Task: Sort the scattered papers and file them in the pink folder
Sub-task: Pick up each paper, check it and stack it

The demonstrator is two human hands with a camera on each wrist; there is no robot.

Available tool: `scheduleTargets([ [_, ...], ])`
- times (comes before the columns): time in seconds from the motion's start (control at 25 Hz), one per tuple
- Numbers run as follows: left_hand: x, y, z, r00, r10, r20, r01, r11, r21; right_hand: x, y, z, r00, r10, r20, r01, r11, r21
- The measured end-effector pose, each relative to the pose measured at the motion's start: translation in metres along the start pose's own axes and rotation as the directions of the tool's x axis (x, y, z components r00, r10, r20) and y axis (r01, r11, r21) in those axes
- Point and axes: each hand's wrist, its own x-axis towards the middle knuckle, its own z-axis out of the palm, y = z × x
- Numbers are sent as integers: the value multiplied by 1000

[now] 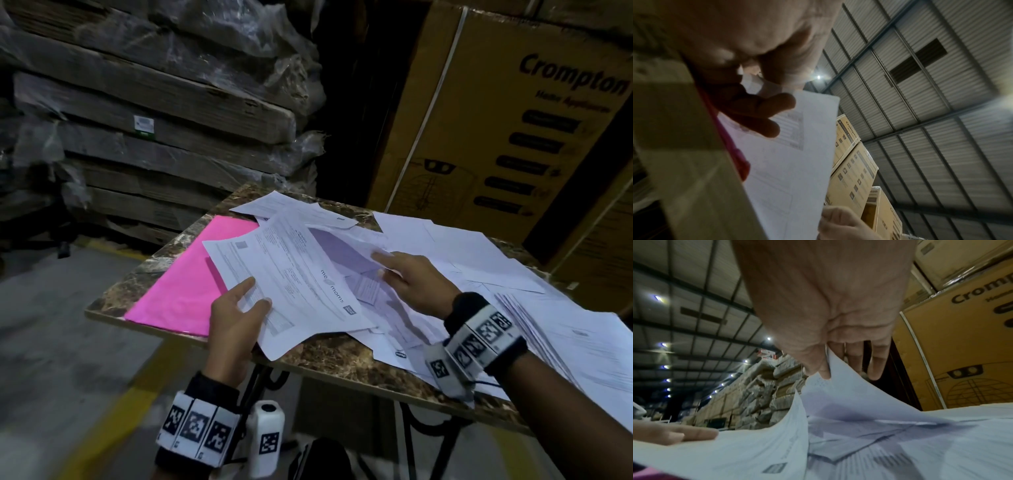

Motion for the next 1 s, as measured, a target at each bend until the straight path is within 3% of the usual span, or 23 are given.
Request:
scheduleTargets([
  [0.2,-18,2,2,999,47,25,-48,997,53,-53,-17,-8,918,-36,-395,102,983,149],
  [0.28,-26,2,1,998,61,25,-62,997,51,-72,-31,-5,877,-50,-478,150,974,173],
  [0.36,-33,1,1,998,48,30,-49,998,38,-86,-43,6,868,-78,-490,201,958,203],
  [0.44,-39,-2,3,999,25,40,-26,1000,15,-93,-54,20,904,-142,-403,248,942,225],
  [0.56,-45,-1,6,999,35,25,-35,999,7,-91,-69,36,959,-257,-121,281,921,271],
  [0.68,-44,5,7,998,21,55,-23,999,33,-80,-87,42,933,-345,108,296,901,317],
  [1.0,-17,19,-2,983,86,160,-122,965,230,-44,-111,16,866,-464,186,376,850,369],
])
